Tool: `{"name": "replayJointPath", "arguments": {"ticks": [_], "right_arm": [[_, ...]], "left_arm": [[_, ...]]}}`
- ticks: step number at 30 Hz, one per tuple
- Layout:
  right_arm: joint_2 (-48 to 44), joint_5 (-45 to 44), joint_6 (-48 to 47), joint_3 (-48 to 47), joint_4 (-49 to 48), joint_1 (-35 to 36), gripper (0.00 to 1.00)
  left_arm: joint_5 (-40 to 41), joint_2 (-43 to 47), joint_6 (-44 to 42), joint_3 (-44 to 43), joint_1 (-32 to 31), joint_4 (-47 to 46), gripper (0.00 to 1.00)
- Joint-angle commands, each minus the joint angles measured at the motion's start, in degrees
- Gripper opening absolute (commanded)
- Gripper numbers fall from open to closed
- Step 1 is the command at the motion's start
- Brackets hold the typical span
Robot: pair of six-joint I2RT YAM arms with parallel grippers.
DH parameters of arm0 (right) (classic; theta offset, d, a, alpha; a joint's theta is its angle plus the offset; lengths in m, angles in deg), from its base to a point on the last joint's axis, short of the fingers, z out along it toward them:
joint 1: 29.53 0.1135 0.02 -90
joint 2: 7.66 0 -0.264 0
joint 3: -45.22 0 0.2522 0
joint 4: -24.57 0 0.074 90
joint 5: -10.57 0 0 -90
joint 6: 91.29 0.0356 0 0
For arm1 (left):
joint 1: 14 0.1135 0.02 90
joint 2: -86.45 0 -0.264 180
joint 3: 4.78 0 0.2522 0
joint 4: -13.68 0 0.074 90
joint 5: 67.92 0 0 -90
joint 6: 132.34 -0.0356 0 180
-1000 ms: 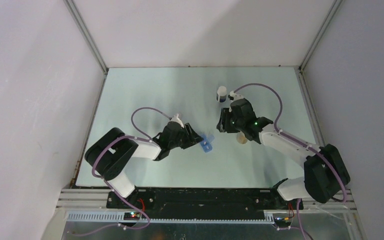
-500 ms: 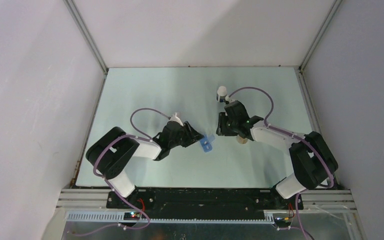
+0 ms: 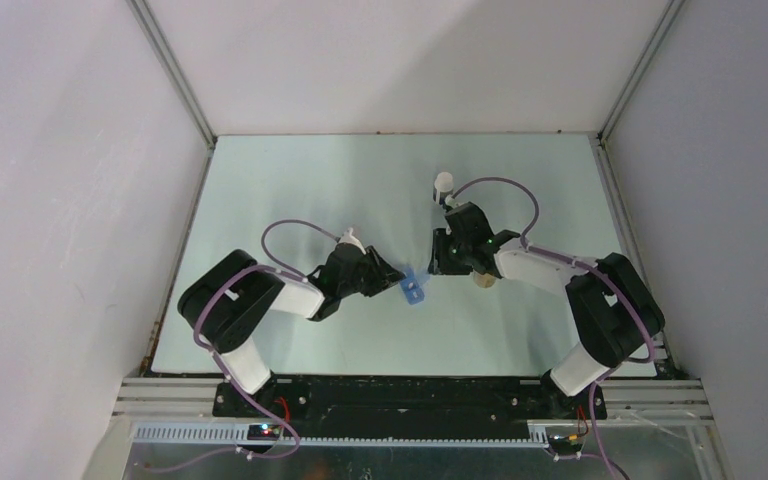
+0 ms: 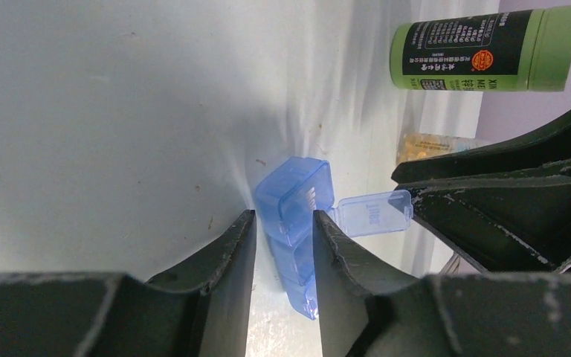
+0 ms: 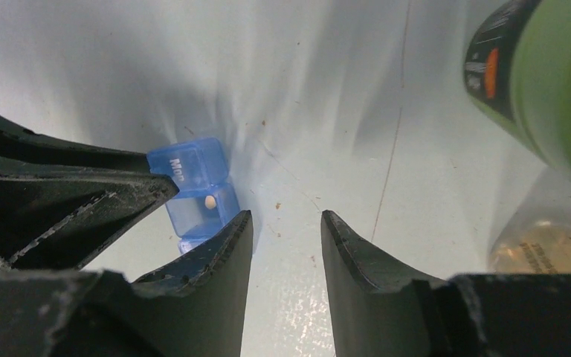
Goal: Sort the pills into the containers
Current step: Close the pill container at the center of the board.
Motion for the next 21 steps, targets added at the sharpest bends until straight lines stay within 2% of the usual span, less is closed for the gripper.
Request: {"name": "replayJointPath", "arguments": {"ticks": [1,11,17,21], "right_arm": [[0.84,4.36,0.6,-2.11,-0.73,-0.71,0.43],[1.15,9.94,-1.05,-2.11,-1.07,-1.52,0.43],[2.36,18.73,-2.29,-2.11,-3.3,-1.82,0.44],[3.38,21.31,-2.32,-2.11,-4.83,-1.65,0.45]], "left_arm": [[0.07,-0.53,1.57,-1.13,0.53,-2.02,0.37],[2.12,-0.71,3.08,-1.33,0.47,0.27,0.3],[3.33,0.0,2.55,-2.11,0.47,3.61,0.3],[3.69,0.14,2.65,-2.0,0.47,4.01,0.3]]}}
